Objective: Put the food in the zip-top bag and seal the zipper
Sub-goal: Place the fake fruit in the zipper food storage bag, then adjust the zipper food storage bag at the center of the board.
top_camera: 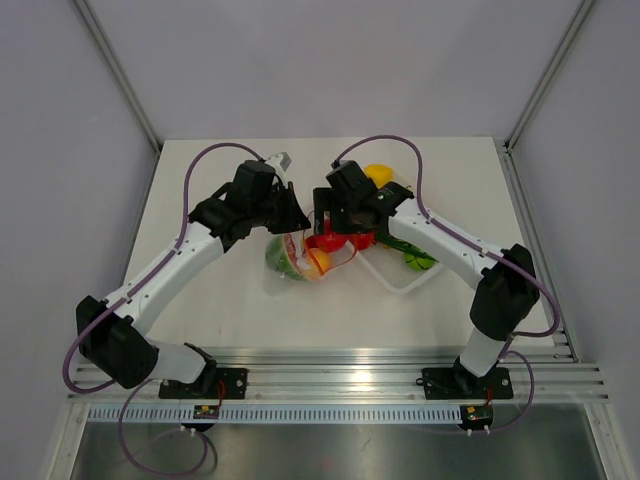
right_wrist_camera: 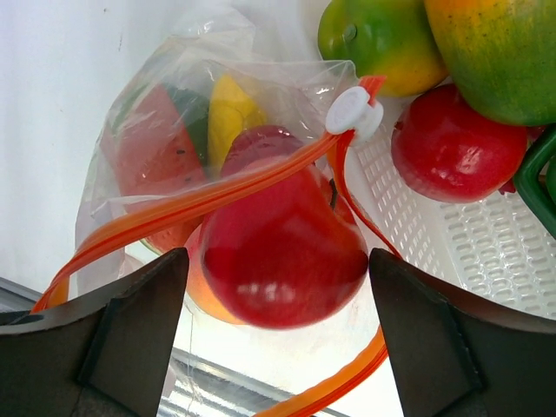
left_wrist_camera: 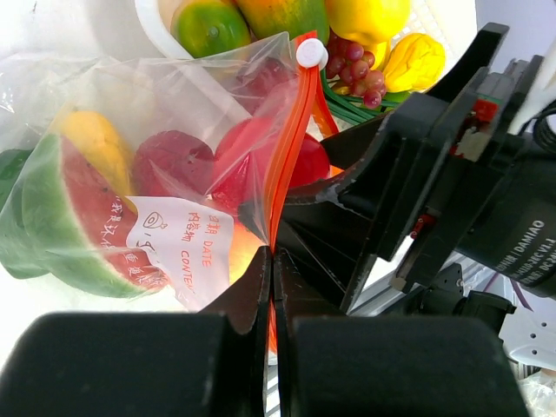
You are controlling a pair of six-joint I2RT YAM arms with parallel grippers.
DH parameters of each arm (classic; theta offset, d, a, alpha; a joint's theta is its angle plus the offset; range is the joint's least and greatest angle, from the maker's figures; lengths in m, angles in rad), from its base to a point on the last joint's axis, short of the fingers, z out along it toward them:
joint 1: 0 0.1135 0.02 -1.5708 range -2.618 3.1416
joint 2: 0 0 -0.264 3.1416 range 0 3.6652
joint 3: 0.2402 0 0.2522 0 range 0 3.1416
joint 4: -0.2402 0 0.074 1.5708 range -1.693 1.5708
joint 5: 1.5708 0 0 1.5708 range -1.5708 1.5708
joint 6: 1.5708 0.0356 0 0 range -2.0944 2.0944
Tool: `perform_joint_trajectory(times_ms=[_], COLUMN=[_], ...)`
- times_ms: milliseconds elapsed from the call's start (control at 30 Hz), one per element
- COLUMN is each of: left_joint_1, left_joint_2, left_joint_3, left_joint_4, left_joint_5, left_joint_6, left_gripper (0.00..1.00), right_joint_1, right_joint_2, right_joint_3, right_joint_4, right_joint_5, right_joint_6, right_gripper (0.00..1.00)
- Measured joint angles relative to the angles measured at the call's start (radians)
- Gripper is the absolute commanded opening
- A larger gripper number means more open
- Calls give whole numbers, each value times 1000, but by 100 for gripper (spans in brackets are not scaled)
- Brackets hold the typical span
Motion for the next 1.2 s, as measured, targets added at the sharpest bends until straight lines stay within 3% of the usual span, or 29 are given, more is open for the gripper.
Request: perform_joint_trajectory(times_ms=[267, 400, 600, 700, 767, 867, 900, 1200], left_joint_1=[0, 0, 0, 0, 0, 0, 0, 29], left_joint_2=[0, 0, 0, 0, 0, 0, 0, -2], left_joint_3=[0, 0, 0, 0, 0, 10, 15, 99], left_joint_4=[0, 0, 0, 1, 0, -5, -8, -104], left_joint_5=[3, 5, 6, 6, 6, 6, 5, -42], left_joint_6=[0, 0, 0, 0, 0, 1, 3, 52], left_gripper=[0, 0, 0, 0, 0, 0, 0, 0], right_joint_1=[0, -8, -63, -68, -68, -67, -67, -45], right_joint_2=[-97, -184, -229, -204, -177, -148, -148, -200], right_joint_3=[-18, -90, -250, -293, -298, -298, -299, -196], right_joint_4=[-13, -7, 17, 25, 50, 84, 91, 103], right_joint_5=[47, 78, 65, 36, 8, -19, -23, -37], right_joint_6=[-4, -2, 19, 30, 32, 42, 43, 41], right_gripper=[89, 75, 64, 50, 26, 5, 2, 0])
